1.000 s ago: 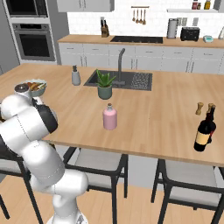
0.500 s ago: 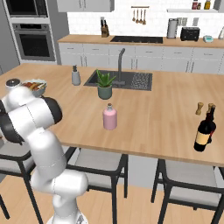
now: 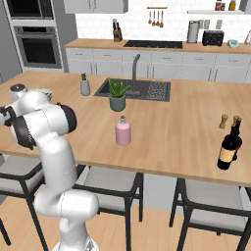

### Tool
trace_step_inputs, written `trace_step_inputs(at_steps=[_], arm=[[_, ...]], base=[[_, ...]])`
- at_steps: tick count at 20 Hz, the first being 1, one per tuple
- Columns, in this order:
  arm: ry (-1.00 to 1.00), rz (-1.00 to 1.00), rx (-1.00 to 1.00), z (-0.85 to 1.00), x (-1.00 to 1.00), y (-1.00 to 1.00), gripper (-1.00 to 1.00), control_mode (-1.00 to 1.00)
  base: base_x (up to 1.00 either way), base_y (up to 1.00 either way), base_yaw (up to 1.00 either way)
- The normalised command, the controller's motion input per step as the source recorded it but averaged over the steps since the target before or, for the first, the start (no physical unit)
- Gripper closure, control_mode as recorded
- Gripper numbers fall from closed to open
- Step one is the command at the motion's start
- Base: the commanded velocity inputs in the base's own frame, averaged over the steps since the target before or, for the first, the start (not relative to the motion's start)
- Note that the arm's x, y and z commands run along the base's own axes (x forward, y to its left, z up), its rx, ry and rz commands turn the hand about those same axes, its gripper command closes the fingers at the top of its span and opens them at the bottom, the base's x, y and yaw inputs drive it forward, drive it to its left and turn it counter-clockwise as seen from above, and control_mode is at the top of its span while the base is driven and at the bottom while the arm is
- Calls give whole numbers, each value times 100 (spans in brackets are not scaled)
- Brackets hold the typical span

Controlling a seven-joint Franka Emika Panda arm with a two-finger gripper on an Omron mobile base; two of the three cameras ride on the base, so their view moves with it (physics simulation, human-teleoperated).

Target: Move the plastic bottles in the middle to the plastics group, and the glass bottles in the middle to the glass group.

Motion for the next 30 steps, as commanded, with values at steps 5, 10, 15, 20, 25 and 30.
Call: trace_step_inputs(at_steps=[5, 10, 15, 20, 25, 30], arm=[[0, 0, 0, 0, 16, 17, 100, -100], [0, 0, 0, -41, 0, 9, 100, -100], [0, 0, 0, -54, 0, 0, 100, -100], [-1, 0, 0, -7, 8, 1, 100, -100], [0, 0, 0, 0, 14, 1, 100, -100], [0, 0, 0, 0, 1, 1, -100, -100]], base=[[0, 0, 0], [0, 0, 0], [0, 0, 0], [0, 0, 0], [0, 0, 0], [0, 0, 0]])
